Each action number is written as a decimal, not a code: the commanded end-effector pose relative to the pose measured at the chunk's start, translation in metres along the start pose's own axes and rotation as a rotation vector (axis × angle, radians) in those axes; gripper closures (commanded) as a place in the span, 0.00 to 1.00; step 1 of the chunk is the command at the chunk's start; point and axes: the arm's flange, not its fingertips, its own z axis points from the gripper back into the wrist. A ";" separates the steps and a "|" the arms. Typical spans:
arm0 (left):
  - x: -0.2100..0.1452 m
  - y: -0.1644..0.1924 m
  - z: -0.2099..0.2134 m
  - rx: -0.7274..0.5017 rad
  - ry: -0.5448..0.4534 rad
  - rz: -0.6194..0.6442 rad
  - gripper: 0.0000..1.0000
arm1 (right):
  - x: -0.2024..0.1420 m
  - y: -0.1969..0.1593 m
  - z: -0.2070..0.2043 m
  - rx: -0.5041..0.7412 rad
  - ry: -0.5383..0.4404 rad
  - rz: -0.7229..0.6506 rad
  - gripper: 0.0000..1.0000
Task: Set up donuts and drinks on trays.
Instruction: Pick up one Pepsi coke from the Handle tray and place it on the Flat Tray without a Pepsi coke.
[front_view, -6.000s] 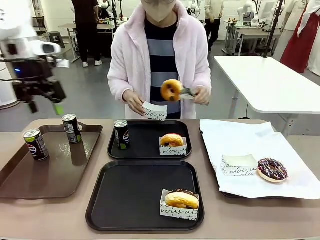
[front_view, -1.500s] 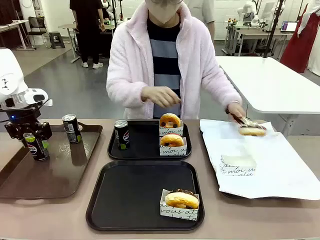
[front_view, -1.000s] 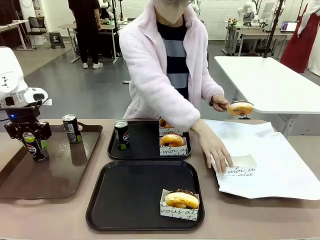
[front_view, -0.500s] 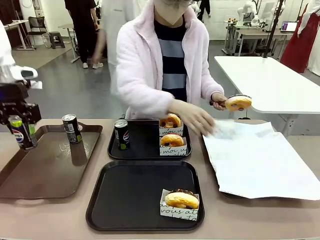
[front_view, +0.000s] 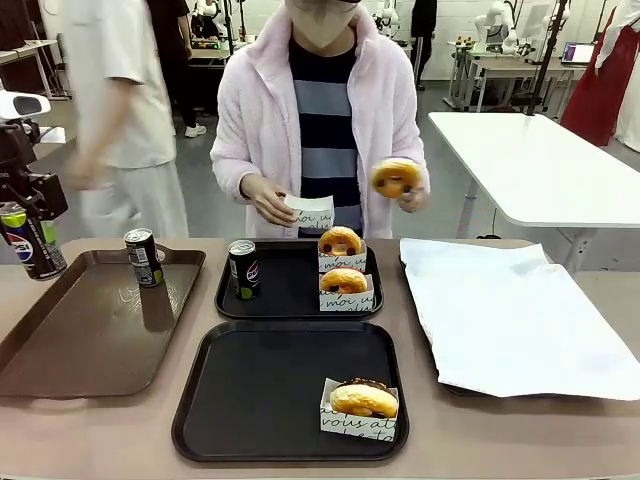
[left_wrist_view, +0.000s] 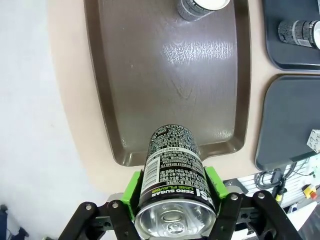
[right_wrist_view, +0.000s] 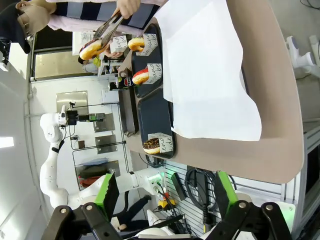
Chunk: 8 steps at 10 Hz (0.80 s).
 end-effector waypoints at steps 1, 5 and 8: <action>0.001 0.000 0.000 0.015 -0.002 -0.006 1.00 | -0.001 0.000 0.001 0.008 0.000 0.003 0.00; -0.008 -0.007 0.004 -0.011 -0.029 -0.092 0.40 | -0.001 0.000 0.001 0.008 0.000 0.003 0.00; -0.022 -0.054 0.017 0.020 -0.042 -0.198 0.40 | -0.001 0.000 0.001 0.008 0.000 0.003 0.00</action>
